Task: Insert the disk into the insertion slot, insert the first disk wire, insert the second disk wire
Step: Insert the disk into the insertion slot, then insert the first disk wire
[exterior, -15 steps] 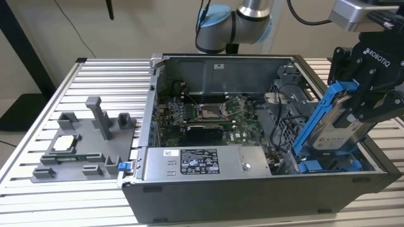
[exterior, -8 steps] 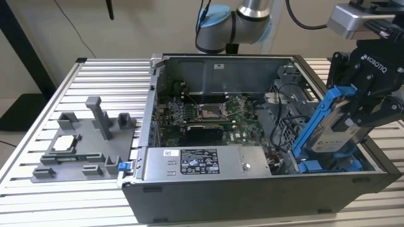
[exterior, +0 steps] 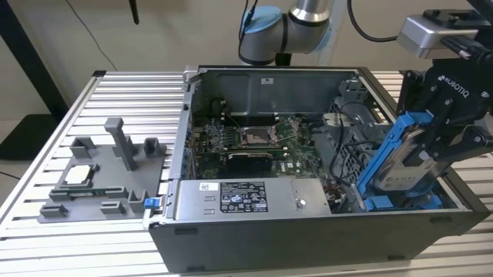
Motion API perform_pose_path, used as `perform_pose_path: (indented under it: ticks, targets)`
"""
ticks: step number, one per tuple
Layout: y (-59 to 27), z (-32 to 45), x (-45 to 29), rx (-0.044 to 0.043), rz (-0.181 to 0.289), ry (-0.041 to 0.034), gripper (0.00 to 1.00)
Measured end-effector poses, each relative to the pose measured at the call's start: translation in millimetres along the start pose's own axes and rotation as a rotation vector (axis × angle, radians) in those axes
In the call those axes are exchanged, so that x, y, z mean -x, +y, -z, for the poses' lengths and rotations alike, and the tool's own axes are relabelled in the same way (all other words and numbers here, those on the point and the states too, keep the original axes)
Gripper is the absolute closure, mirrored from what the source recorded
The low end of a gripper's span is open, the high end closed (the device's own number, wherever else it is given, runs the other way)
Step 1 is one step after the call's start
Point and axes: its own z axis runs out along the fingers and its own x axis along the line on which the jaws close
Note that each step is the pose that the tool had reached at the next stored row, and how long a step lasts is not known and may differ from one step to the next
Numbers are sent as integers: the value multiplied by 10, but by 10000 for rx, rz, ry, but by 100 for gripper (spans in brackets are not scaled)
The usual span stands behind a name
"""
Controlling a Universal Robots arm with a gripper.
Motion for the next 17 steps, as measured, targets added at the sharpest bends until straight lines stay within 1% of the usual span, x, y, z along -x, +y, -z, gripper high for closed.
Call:
perform_pose_path:
  ticks: [9, 14, 15, 17]
  targets:
    - [-3, -151, 0, 1, 0, -1, 100]
    - [-4, -167, -1, 0, 0, 3, 100]
    - [-4, -167, 0, 0, 0, 4, 0]
    - [-4, -167, 0, 1, 0, -1, 0]
